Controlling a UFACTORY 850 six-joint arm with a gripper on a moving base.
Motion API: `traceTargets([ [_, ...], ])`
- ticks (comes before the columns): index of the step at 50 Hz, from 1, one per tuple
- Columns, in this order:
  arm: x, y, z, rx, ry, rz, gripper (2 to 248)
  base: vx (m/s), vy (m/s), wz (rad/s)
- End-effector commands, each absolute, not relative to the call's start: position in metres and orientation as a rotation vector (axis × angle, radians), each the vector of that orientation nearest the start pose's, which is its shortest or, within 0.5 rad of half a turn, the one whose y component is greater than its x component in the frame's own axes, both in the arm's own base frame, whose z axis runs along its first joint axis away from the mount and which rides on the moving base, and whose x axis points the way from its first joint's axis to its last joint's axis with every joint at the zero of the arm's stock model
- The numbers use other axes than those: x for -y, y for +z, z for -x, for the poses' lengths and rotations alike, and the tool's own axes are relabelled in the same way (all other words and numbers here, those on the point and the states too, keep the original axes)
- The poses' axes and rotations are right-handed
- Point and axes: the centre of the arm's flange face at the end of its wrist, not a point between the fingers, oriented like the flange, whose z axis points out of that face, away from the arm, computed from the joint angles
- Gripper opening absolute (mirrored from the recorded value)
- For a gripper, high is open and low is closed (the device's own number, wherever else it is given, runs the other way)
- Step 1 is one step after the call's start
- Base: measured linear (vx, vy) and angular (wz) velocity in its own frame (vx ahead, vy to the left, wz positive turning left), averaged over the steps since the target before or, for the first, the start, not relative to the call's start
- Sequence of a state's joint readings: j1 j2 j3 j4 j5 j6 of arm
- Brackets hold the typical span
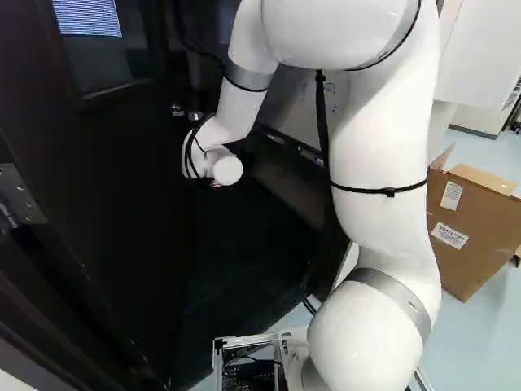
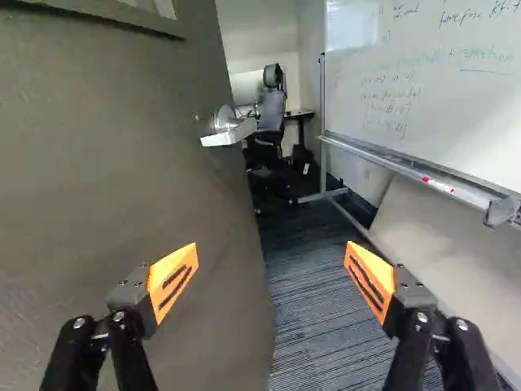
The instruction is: Open the door and move inside
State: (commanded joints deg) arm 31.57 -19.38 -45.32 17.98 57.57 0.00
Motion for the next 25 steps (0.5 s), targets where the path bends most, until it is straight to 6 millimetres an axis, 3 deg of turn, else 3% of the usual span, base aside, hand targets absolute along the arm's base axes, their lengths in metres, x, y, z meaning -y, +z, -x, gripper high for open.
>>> traceTargets([
  [25,-0.267,0.405,-0.426,0.204,-1.823,2.165,247,0.0,0.0,0.0],
])
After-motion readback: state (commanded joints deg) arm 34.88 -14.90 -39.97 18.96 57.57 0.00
